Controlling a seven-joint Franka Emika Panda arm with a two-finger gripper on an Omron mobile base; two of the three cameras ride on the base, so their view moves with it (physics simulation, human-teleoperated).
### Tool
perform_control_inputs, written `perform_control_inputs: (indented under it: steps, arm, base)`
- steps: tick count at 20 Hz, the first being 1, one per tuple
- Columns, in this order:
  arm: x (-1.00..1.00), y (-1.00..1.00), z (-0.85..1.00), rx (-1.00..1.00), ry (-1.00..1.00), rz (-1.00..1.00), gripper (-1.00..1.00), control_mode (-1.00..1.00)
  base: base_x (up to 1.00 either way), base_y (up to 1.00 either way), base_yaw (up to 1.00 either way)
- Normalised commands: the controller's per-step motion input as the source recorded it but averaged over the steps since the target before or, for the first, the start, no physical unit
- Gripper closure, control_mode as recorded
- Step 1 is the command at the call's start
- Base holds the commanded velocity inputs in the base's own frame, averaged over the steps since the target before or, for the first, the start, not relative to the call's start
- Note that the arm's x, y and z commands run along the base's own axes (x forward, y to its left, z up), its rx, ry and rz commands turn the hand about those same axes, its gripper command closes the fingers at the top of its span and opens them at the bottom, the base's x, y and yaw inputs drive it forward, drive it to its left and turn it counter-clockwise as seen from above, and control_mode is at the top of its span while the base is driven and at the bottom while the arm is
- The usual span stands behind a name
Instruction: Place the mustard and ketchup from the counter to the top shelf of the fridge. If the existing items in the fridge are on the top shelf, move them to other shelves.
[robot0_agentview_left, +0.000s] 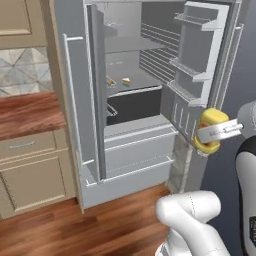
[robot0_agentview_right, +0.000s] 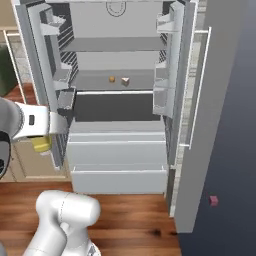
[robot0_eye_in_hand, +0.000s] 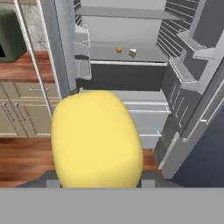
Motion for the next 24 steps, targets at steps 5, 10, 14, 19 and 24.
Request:
perform_control_inputs:
  steps: [5, 10, 14, 19, 24]
  arm:
    - [0.0, 0.0, 0.0, 0.0, 0.0, 0.0, 1.0, 1.0]
    - [0.0, 0.0, 0.0, 0.0, 0.0, 0.0, 1.0, 1.0]
    - [0.0, 0.0, 0.0, 0.0, 0.0, 0.0, 1.0, 1.0]
    - [0.0, 0.0, 0.0, 0.0, 0.0, 0.0, 1.0, 1.0]
    - [0.0, 0.0, 0.0, 0.0, 0.0, 0.0, 1.0, 1.0]
  base:
    - [0.53, -0.3, 0.16]
    - [0.62, -0.25, 0.24]
    - [0.7, -0.34, 0.16]
    - [0.76, -0.16, 0.11]
    - [0.77, -0.04, 0.07]
